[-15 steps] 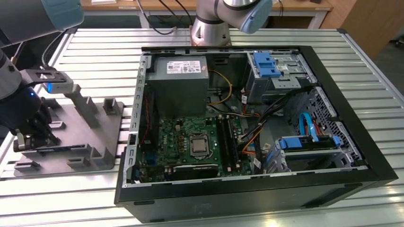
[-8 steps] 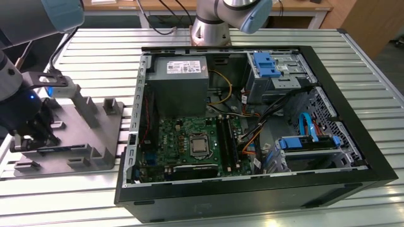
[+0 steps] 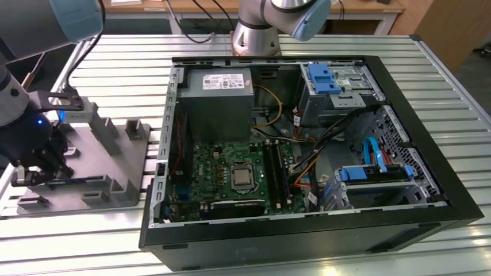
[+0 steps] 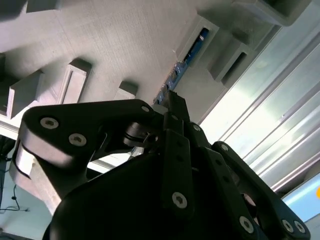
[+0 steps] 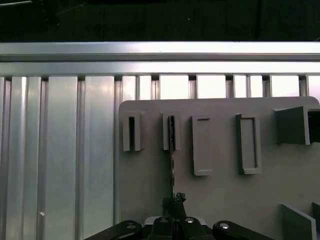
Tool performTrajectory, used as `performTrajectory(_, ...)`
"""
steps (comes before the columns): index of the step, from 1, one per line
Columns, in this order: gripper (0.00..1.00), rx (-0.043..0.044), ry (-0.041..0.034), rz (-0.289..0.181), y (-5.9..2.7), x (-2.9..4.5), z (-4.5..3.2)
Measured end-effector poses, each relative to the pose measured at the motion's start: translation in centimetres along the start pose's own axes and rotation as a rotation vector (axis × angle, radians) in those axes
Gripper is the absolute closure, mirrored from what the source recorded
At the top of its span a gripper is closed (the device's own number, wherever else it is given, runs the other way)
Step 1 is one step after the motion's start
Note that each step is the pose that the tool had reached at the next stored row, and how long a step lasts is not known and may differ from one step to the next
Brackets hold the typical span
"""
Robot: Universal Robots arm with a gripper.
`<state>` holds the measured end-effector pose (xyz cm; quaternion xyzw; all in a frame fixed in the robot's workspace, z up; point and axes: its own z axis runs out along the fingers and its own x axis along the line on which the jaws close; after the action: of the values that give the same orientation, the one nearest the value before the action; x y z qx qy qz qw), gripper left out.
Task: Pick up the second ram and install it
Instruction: 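Pick up the second ram and move it above second insertion slot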
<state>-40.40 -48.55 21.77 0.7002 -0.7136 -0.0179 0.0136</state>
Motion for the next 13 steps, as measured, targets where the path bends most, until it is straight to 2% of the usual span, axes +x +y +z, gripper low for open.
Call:
performTrajectory(4,0.9,-0.0001,-0.006,0.0,0.08,0.03,0.17)
performTrajectory(10,0.9,-0.0001,-0.0088,0.0,0.07,0.04,0.17)
performTrajectory(12,0.89,-0.0002,-0.0098,0.0,0.07,0.04,0.17)
performTrajectory(13,0.83,-0.0002,-0.0103,0.0,0.07,0.04,0.17)
